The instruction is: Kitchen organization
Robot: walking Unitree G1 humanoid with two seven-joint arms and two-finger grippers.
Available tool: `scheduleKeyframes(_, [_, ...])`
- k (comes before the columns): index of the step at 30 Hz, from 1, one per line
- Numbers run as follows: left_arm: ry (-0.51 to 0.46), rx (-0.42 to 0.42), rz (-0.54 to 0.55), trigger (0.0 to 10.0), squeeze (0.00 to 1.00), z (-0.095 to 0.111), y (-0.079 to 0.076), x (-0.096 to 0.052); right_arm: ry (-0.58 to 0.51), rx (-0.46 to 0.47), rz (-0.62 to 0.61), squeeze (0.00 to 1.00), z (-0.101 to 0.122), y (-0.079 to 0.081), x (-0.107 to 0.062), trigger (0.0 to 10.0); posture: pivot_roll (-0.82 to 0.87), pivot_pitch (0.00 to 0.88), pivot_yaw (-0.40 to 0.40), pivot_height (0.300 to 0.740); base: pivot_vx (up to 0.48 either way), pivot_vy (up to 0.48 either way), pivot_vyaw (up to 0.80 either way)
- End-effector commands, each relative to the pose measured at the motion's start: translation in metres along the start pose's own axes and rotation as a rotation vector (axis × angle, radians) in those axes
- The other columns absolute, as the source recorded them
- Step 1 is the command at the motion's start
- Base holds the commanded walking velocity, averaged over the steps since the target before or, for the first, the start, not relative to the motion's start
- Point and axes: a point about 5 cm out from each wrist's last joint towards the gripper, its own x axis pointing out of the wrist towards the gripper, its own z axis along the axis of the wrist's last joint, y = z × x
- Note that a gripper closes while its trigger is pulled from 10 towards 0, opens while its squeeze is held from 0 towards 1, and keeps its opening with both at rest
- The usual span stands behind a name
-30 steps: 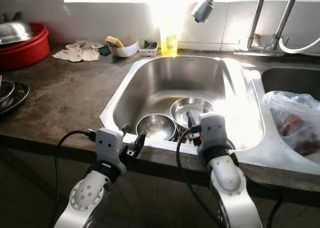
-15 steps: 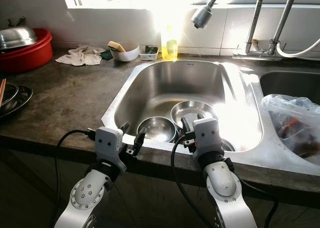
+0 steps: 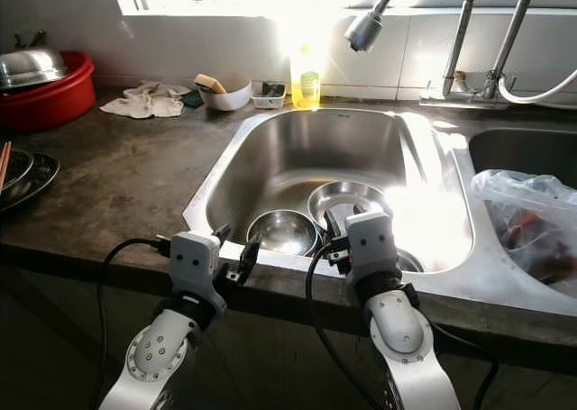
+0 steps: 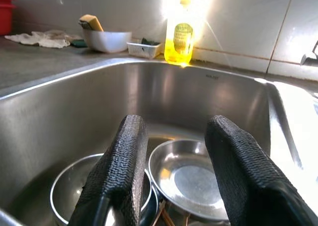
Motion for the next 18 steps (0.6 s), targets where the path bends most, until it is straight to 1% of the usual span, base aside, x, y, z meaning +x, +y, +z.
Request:
scheduleKeyframes(1, [0.008, 0.011, 0.005, 10.0, 0.0, -0.0016, 0.0009, -0.0014, -0.039, 0.006, 0.004, 0.0, 0.0075, 0.0002, 0.001, 10.0, 0.05, 0.039, 0.008, 0.74, -0.281, 0.0, 0.0])
scheduleKeyframes(5, [0.013, 0.026, 0.001, 10.0, 0.0, -0.0033, 0.0005, -0.0019, -0.031, 0.007, 0.002, 0.0, 0.0058, 0.0001, 0.0009, 10.0, 0.05, 0.041, 0.008, 0.74, -0.299, 0.0, 0.0])
scheduleKeyframes(18, [0.012, 0.029, 0.0, 10.0, 0.0, -0.0029, 0.0013, -0.0015, -0.007, 0.012, -0.007, 0.0, 0.0008, 0.0005, -0.0015, 10.0, 0.05, 0.042, 0.013, 0.74, -0.333, 0.0, 0.0])
